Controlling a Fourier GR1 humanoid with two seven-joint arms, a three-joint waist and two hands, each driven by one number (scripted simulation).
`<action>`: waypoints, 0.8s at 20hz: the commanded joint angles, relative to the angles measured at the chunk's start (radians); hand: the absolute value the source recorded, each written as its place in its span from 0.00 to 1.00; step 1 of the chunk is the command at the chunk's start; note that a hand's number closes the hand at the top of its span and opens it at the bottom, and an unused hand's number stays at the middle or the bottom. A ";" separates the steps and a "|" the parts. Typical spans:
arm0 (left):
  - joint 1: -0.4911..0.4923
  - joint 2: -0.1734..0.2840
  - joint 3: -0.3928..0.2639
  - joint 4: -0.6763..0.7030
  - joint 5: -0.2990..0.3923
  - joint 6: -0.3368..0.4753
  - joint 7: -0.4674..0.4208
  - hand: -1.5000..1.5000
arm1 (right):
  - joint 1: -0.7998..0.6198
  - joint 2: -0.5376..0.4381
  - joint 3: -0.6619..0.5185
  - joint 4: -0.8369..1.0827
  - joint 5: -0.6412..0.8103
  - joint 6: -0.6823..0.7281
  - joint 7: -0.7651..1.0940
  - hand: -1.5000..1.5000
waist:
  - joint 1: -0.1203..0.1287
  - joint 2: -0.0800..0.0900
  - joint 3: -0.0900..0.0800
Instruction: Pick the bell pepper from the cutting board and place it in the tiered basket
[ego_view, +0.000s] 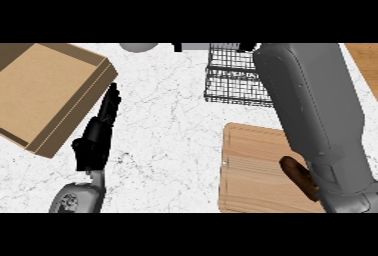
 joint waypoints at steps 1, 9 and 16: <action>-0.008 0.015 0.002 -0.035 0.005 -0.019 0.050 0.50 | 0.034 -0.001 -0.046 0.076 0.000 -0.089 0.011 1.00 | 0.001 -0.001 0.000; -0.001 -0.001 0.010 -0.002 0.019 -0.010 -0.013 0.50 | 0.106 0.038 -0.236 0.027 -0.121 -0.341 -0.039 0.00 | -0.003 0.000 0.001; -0.013 -0.024 -0.003 0.020 -0.008 0.020 -0.009 0.50 | 0.066 0.009 -0.310 -0.099 -0.115 -0.526 0.023 0.00 | -0.018 -0.005 0.001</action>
